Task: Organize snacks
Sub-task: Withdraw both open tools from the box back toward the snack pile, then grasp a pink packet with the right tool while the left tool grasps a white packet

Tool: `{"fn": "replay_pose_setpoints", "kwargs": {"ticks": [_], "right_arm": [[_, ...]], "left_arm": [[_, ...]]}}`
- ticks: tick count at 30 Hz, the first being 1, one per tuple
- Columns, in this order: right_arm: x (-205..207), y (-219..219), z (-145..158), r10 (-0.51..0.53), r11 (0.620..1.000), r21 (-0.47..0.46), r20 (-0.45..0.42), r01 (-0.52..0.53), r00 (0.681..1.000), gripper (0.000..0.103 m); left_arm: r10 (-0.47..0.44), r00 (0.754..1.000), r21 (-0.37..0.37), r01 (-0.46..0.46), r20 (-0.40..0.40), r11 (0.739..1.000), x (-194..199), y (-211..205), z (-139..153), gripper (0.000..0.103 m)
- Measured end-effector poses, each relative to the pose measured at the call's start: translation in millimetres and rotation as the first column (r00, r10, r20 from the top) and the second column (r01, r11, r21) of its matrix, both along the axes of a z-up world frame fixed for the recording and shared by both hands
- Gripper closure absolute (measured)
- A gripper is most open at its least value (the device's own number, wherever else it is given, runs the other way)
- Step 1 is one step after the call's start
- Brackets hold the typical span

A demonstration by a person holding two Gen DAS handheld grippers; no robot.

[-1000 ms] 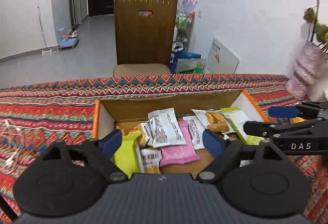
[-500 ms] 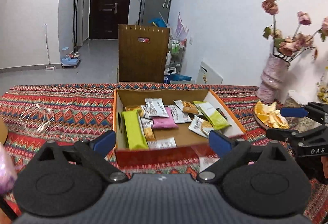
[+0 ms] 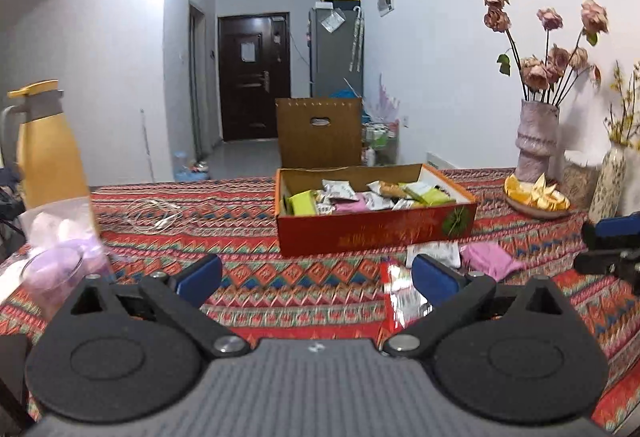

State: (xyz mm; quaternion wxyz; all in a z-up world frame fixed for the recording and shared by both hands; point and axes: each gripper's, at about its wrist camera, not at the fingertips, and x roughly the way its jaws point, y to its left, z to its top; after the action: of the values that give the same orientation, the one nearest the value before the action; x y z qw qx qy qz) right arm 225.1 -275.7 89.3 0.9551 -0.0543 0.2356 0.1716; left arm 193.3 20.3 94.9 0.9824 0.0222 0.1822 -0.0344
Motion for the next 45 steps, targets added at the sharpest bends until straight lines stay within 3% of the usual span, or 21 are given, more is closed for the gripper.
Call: {"fn": "replay_pose_setpoints", "kwargs": {"ticks": [4, 9, 15, 22, 28, 33, 40, 44, 45], "right_arm": [[-25, -7, -22, -0.075, 0.997, 0.014, 0.000, 0.075, 0.997, 0.013], [-51, -20, -50, -0.142, 0.988, 0.060, -0.031, 0.144, 0.989, 0.013], [-58, -28, -74, -0.169, 0.982, 0.068, -0.094, 0.175, 0.981, 0.013], [-42, -30, -73, -0.181, 0.979, 0.082, -0.093, 0.189, 0.979, 0.013], [-3, -32, -79, -0.173, 0.977, 0.103, -0.111, 0.184, 0.979, 0.013], [52, -28, -75, -0.139, 0.988, 0.051, -0.091, 0.144, 0.986, 0.013], [152, -19, -81, -0.086, 0.996, -0.024, -0.122, 0.084, 0.989, 0.015], [190, -19, -100, -0.089, 0.995, -0.051, -0.185, 0.081, 0.979, 0.030], [195, -19, -106, -0.085, 0.996, -0.053, -0.203, 0.076, 0.975, 0.041]], "left_arm": [[-0.008, 1.000, -0.056, 0.006, -0.027, 0.998, -26, -2, -18, 0.000], [-0.004, 0.996, -0.057, -0.001, -0.090, 0.998, -43, -8, -39, 0.000], [-0.012, 0.989, -0.063, 0.003, -0.147, 0.998, -39, -13, -54, 0.000], [-0.080, 0.986, -0.058, 0.073, -0.146, 0.996, -21, -26, -60, 0.000], [-0.098, 0.980, 0.011, 0.101, -0.174, 0.995, 25, -40, -59, 0.000], [-0.157, 0.969, -0.020, 0.156, -0.190, 0.988, 79, -53, -50, 0.000], [-0.257, 0.926, -0.015, 0.264, -0.275, 0.965, 172, -82, -53, 0.000], [-0.278, 0.879, -0.008, 0.299, -0.387, 0.954, 227, -103, -62, 0.000], [-0.279, 0.870, -0.010, 0.301, -0.407, 0.954, 238, -108, -65, 0.000]]}}
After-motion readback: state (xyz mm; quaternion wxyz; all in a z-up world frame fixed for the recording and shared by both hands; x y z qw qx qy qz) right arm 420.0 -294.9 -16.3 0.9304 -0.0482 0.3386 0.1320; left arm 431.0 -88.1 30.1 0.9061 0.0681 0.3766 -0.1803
